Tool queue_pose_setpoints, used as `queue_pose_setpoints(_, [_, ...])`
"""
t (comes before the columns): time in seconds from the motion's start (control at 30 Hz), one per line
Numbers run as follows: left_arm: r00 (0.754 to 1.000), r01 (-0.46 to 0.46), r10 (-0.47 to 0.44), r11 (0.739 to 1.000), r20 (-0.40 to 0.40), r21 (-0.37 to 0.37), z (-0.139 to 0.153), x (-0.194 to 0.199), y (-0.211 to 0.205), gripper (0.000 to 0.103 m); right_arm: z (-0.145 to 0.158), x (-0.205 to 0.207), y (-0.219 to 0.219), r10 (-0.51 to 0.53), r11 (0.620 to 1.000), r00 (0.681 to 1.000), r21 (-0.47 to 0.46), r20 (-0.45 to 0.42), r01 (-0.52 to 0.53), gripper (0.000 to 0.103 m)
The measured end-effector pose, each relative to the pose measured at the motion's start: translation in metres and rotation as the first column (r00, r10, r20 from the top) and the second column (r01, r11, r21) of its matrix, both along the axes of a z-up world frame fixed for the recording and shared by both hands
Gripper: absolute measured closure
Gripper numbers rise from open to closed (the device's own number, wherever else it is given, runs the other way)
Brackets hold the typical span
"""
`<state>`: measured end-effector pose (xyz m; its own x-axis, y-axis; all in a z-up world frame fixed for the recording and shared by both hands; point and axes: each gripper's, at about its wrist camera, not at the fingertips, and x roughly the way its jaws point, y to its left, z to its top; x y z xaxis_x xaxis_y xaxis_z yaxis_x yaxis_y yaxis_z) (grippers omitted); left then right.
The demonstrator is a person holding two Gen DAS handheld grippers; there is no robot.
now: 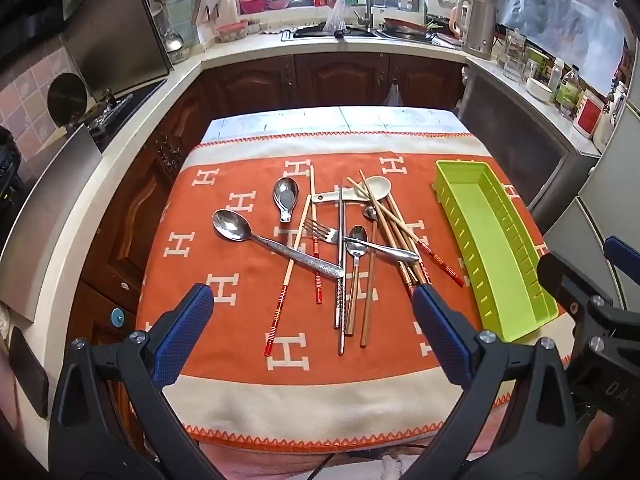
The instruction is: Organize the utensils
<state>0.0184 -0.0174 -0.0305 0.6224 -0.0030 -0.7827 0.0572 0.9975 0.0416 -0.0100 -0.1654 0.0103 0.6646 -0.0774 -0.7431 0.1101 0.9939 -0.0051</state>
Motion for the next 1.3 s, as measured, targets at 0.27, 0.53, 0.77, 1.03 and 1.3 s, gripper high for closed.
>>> queue_pose_setpoints(0.27, [1.000, 0.002, -0.003, 1.000, -0.013, -0.014, -0.004, 0.011, 0.001, 0.009, -0.009, 0.015, 0.001, 0.008, 1.000, 0.999, 0.021, -0.031, -0.007, 0.002])
queue_pose_setpoints(0.53, [1.000, -0.002, 0.002, 0.999, -0.013, -0.032, -0.009, 0.023, 0.005, 0.011, -0.013, 0.025, 0.003, 0.021, 0.999, 0.999, 0.027, -0.048, -0.019, 0.002])
queue_pose_setpoints(0.77, [1.000, -0.002, 0.001, 0.999, -0.017, -0.039, -0.012, 0.026, 0.006, 0.011, -0.016, 0.030, 0.003, 0.027, 0.999, 0.997, 0.043, -0.065, -0.025, 0.002])
queue_pose_setpoints(1.03, [1.000, -0.006, 0.006, 0.999, -0.020, -0.039, -0.019, 0.029, 0.007, 0.011, -0.017, 0.033, 0.006, 0.029, 0.999, 0.997, 0.043, -0.073, -0.026, 0.002])
queue_pose_setpoints(1.3, [1.000, -0.008, 0.007, 0.999, -0.022, -0.043, -0.022, 0.029, 0.008, 0.011, -0.019, 0.033, 0.008, 0.032, 0.999, 0.997, 0.045, -0.074, -0.028, 0.002])
